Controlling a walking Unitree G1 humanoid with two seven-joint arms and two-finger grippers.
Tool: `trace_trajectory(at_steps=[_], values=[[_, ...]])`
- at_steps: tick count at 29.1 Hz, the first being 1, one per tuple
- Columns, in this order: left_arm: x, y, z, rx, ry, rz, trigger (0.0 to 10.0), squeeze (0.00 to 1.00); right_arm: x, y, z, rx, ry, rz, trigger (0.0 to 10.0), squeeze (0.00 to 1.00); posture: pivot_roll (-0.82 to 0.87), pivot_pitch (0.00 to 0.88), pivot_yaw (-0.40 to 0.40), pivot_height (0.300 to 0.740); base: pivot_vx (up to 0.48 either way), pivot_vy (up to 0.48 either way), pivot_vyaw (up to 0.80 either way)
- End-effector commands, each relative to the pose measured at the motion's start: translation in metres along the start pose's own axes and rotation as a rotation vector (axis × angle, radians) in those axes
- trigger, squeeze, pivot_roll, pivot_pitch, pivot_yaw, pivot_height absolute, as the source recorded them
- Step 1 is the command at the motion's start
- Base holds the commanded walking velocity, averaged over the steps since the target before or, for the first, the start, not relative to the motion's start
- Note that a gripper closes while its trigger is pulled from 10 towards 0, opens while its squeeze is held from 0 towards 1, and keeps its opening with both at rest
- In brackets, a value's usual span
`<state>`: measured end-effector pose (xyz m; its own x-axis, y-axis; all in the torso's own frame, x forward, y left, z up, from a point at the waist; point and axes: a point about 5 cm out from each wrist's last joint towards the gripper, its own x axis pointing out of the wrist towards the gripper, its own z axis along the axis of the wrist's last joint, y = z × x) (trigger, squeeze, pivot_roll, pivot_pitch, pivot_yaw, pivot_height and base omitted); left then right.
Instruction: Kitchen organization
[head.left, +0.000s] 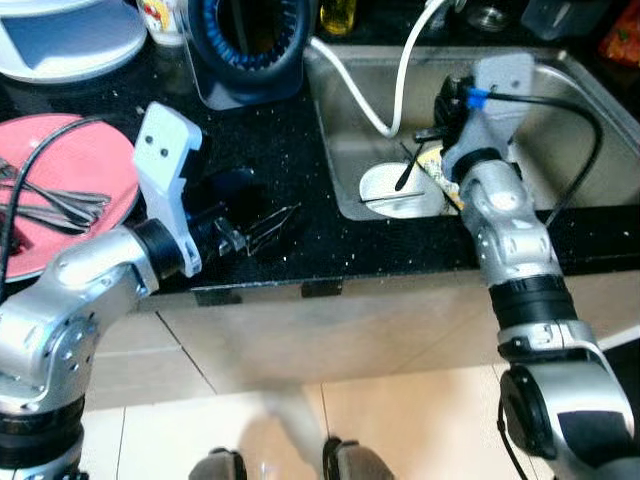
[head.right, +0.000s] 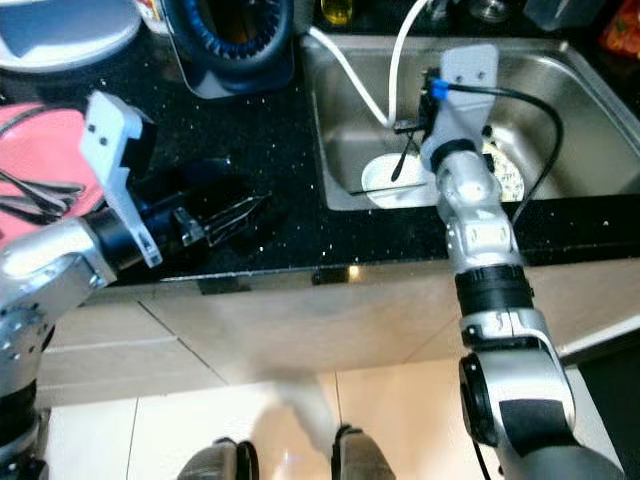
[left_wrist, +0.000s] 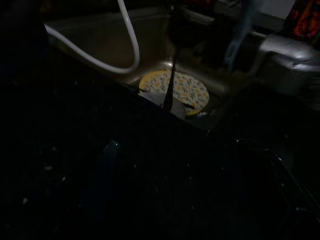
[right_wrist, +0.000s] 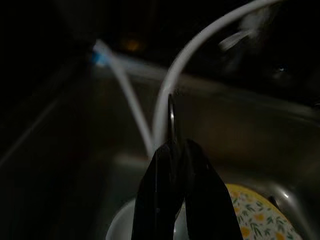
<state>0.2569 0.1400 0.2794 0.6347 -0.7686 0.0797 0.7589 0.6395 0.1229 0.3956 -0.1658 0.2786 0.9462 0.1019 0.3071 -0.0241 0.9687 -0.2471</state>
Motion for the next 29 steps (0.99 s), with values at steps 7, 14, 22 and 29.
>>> trace_trajectory(at_steps=[7,14,22,29], values=[[-0.004,-0.009,0.009,0.024,0.003,-0.035,10.0,0.0,0.004,0.014,-0.013,-0.12,0.074,0.07,3.8,0.2,0.11,0.306,-0.054,0.74,0.0,0.0,0.0],[-0.003,-0.01,0.011,0.025,0.009,-0.037,10.0,0.0,0.006,-0.003,-0.005,0.006,0.018,-0.04,10.0,1.0,0.11,0.289,-0.046,0.74,0.0,0.0,0.0],[0.002,-0.009,0.015,0.039,-0.024,-0.038,10.0,0.0,-0.003,-0.017,0.02,0.373,-0.19,-0.034,10.0,0.7,0.1,0.24,-0.048,0.74,0.0,0.0,0.0],[0.001,-0.001,0.015,0.049,-0.037,0.017,10.0,0.0,-0.046,0.018,0.043,0.791,-0.42,0.428,10.0,0.0,0.1,0.198,-0.05,0.74,0.0,0.0,0.0]])
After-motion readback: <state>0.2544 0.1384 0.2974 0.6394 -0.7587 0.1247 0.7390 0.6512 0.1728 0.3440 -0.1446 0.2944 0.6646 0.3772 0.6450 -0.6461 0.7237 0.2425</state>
